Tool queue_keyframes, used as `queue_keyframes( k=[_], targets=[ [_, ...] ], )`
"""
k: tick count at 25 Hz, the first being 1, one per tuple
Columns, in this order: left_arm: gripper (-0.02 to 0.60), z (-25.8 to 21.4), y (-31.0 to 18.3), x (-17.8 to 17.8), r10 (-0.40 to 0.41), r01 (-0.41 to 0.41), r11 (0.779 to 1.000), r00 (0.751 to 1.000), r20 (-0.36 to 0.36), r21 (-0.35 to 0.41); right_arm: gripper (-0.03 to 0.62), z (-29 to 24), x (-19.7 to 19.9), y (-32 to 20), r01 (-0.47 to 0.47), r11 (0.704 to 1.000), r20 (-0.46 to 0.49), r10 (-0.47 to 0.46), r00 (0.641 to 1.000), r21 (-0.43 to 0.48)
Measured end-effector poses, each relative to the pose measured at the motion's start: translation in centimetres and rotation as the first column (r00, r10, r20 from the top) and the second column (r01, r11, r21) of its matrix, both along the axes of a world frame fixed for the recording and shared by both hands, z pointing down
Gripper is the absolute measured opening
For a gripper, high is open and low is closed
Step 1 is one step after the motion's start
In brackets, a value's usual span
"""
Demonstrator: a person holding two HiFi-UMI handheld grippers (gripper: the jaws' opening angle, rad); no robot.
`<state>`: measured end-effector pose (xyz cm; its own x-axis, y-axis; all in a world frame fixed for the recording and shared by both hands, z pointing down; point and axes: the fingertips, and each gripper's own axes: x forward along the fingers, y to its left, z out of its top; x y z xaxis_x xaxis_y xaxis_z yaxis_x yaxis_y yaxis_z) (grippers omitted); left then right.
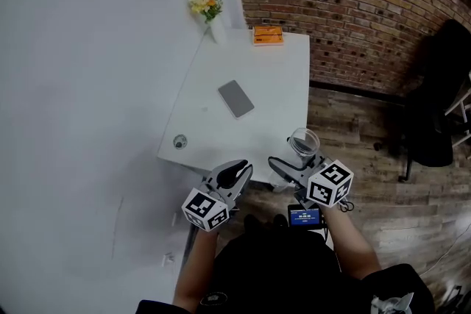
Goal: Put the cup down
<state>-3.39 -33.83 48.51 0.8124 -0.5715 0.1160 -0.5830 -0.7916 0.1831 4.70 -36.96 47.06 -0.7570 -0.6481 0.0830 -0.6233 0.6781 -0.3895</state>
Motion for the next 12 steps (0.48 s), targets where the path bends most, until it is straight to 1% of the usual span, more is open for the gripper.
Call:
queue_keyframes(
  k=[3, 8, 12],
  targets=[
    [0.064, -0.1, -0.1, -0.2, -0.005, 0.005, 1.000, 1.000, 0.002, 0.000, 0.356, 0.2, -0.5, -0.1, 0.017, 1.000, -0.001, -0.017, 1.000, -0.006],
    [0.027, -0.4, -0.4, -0.7, -0.024, 0.024, 1.000, 1.000, -0.004, 0.004, 0.356, 0.8, -0.7, -0.3, 0.036, 0.999, -0.004, -0.036, 0.999, -0.025],
    [0.011, -0.3, -1.0, -1.5, -0.037, 0.037, 0.999, 0.999, -0.003, 0.009, 0.356, 1.5, -1.2, -1.2, 0.042, 0.999, -0.008, -0.043, 0.999, -0.034]
  ],
)
